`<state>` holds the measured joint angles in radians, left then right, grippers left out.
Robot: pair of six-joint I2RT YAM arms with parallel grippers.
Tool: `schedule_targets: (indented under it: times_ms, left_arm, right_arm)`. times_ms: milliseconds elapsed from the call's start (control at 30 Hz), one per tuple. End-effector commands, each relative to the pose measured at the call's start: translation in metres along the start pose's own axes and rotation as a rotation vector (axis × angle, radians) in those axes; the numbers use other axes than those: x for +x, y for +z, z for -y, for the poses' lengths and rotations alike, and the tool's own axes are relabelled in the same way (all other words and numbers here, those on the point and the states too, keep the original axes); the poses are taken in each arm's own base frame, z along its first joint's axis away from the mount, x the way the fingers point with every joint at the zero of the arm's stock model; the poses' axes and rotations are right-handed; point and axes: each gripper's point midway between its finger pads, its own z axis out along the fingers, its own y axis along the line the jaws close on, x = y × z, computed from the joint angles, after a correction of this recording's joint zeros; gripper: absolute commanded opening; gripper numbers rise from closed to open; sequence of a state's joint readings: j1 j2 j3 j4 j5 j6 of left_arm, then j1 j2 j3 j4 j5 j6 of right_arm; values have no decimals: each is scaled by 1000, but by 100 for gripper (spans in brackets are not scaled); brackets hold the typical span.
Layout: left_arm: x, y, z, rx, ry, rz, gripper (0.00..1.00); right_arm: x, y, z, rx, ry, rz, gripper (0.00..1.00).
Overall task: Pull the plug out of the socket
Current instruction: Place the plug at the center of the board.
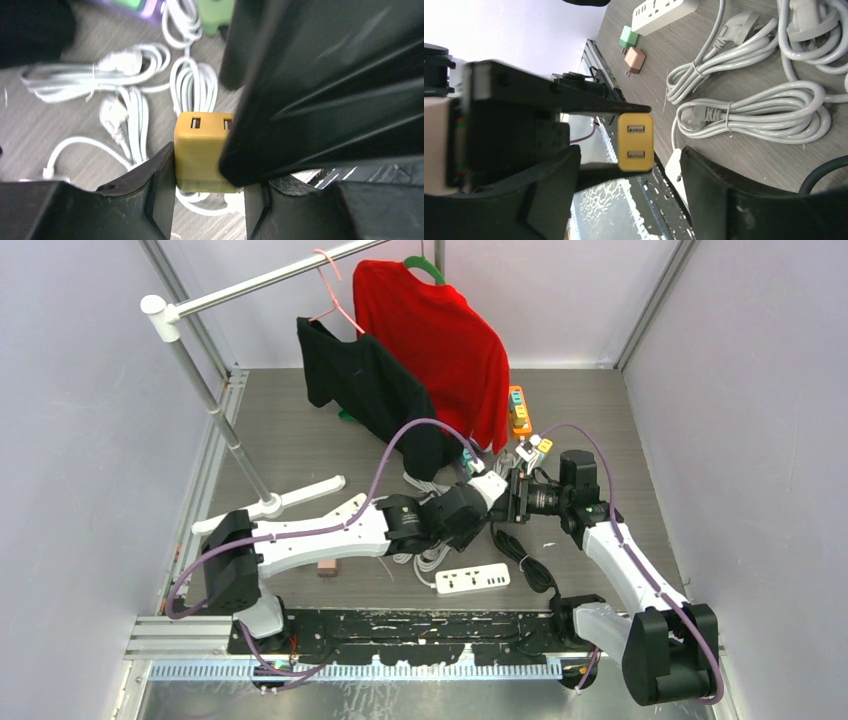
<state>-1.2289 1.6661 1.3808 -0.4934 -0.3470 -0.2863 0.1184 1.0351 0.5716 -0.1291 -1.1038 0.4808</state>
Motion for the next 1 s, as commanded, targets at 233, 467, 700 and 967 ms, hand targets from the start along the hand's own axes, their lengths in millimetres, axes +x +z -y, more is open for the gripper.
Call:
schedule_targets:
  times_ms: [233,467,700,967]
  left_arm:
    - [91,-36,-69,-226,-308,-54,0]
    - [171,-69,-117,-440,-521,-162,0]
    - [213,-92,-151,-592,-674,-180,0]
    - [222,-100,-166,-629,-731,-163,17]
  right_arm:
    - [-4,-6,8,19,-52,31,92]
    - [-4,-7,17,48,-54,40,95]
    - [-3,-7,22,62,-52,37,95]
    - [-3,-9,23,66,-58,42,95]
